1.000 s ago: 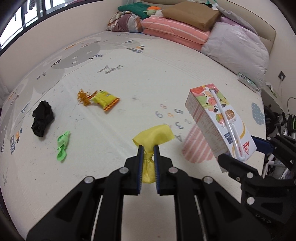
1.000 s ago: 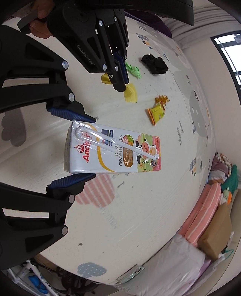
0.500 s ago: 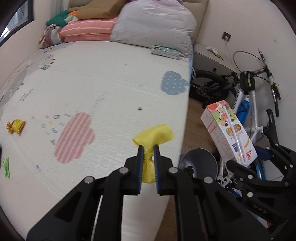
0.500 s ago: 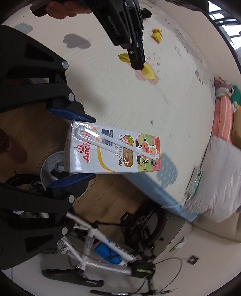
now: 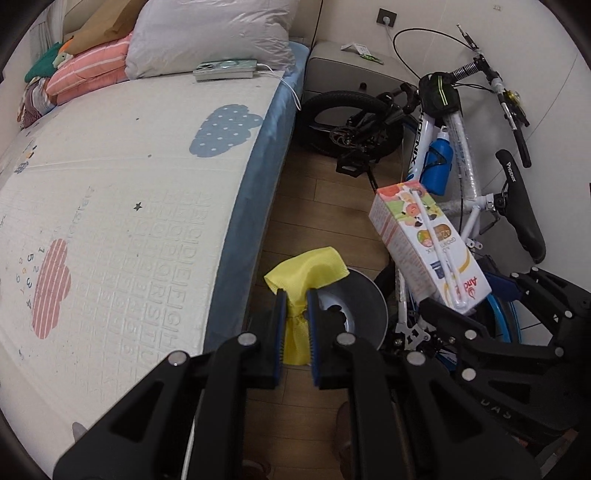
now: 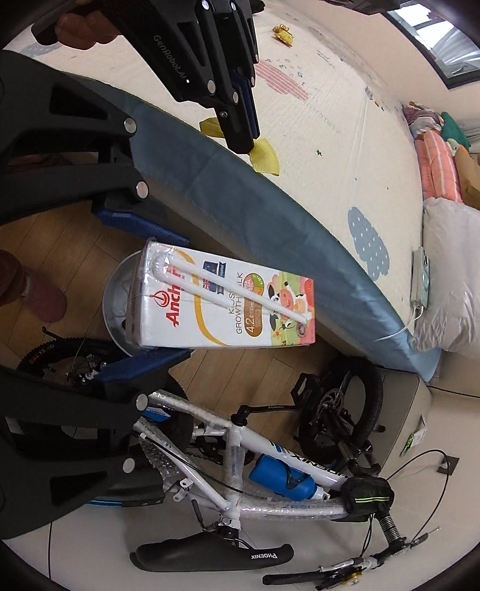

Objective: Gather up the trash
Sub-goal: 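Carry the milk carton and yellow bow over the grey bin, then open both tools to drop the carton and bow into the bin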

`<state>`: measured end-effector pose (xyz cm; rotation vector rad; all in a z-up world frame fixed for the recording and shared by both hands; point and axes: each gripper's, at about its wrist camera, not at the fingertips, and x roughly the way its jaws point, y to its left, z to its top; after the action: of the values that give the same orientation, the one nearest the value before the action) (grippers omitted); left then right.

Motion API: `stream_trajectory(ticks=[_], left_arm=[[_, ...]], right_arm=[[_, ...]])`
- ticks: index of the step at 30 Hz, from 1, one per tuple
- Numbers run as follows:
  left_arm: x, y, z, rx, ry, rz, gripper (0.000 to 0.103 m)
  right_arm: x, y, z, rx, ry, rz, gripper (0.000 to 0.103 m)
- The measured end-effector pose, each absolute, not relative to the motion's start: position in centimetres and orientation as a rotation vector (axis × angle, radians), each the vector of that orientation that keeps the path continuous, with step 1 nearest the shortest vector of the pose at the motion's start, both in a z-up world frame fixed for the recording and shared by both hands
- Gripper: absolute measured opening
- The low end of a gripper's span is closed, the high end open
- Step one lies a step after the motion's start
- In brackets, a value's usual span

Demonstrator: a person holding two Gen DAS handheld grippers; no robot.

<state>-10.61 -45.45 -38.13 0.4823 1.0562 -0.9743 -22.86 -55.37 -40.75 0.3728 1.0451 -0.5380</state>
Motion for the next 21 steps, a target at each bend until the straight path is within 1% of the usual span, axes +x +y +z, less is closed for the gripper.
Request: stream_trajectory(ticks=[1,2,15,18,20,21], left_arm=[[-10.9,-45.7,-38.2,0.488,1.055,-0.976,0.012],[-11.0,-45.9,-38.3,0.493,1.055,-0.978,0.012],[-12.8,-48.2,-39.5,0.508,1.066,-1.030,0.012],[-13.1,-49.0,-39.8,0.487,1.083,-1.052,0.018],[-13.3,-49.5,-40.0,0.473,1.090,-1.055,0.043],[-13.4,-49.6,-40.1,0.472,1.081,-1.054,0.046]], right_arm=[[-22.9,-55.6,-41.0,0.372,1.045,-0.540,0.064],[-23.1,-55.8,-41.3,0.370,1.048,-0.547,0.066],[-26.6,-57.8,-42.0,0.390,1.092,-0.609,0.066],[-27.3,-58.4,-41.7,0.396,1.086,-0.631,0.066],[-27.8,-58.8,-41.5,0.400,1.076,-0.641,0.066],[-28.0,-59.0,-41.3,0.401,1.066,-0.646,0.066]])
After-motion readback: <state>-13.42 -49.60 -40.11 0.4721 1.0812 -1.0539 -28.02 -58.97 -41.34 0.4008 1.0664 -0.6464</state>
